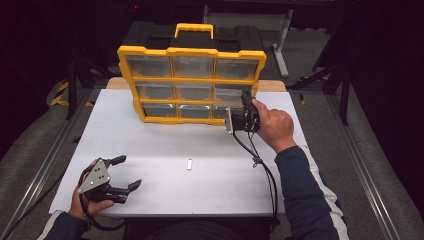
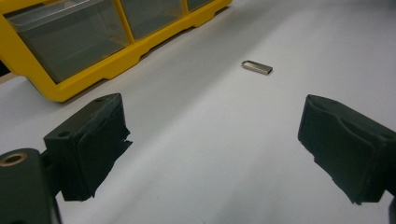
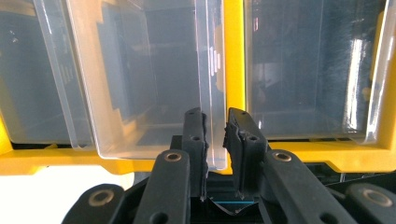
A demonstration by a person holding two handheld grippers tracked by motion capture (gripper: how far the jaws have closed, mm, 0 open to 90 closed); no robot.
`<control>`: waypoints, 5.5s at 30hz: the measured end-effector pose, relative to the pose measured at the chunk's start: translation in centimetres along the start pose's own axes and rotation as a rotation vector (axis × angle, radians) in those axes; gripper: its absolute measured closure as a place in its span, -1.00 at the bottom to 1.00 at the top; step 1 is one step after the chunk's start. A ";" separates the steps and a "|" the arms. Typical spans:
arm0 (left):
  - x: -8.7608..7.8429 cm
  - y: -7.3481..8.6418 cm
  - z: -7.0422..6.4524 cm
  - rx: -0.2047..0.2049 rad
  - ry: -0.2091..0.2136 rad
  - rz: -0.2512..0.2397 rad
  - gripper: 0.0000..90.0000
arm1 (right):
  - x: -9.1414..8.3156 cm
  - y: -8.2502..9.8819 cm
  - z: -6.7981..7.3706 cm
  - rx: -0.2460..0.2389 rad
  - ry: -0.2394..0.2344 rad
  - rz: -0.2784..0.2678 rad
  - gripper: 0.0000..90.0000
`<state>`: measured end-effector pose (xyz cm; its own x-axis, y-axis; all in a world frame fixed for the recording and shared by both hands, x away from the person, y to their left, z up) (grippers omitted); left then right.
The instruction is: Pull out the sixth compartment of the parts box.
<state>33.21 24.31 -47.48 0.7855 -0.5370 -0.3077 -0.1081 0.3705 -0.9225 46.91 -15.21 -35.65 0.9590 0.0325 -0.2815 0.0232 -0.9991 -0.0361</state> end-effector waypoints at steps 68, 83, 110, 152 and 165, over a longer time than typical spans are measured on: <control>-0.1 0.0 0.0 0.004 0.000 0.001 -0.80 | -3.3 0.2 1.6 0.036 0.031 -0.045 0.69; 0.0 0.0 -0.1 0.002 0.001 0.001 -0.80 | -3.6 0.3 1.5 0.081 0.029 -0.069 0.50; -0.2 -0.1 0.0 0.003 -0.005 -0.006 -0.80 | -5.9 1.1 1.7 0.492 -0.150 -0.363 0.06; -0.7 0.0 -0.2 0.025 -0.010 -0.013 -0.78 | -6.7 0.3 4.6 0.671 -0.342 -0.559 -0.23; -0.8 0.0 -0.3 0.027 -0.014 -0.012 -0.78 | -6.1 -0.4 6.0 0.683 -0.413 -0.573 -0.30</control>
<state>32.40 24.53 -47.31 0.7950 -0.5311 -0.2930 -0.0822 0.3842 -0.9196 39.34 -14.84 -39.69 0.6767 0.6440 -0.3569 0.1612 -0.6026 -0.7816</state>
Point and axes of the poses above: each handheld gripper's, and its own axes: x roughly forward along the jaws, y roughly out of its underside, z roughly to its left, the point moved 2 cm from there along x, roughly forward along the jaws, and after that the axes turned 13 degrees about -y, right-handed, at the moved point
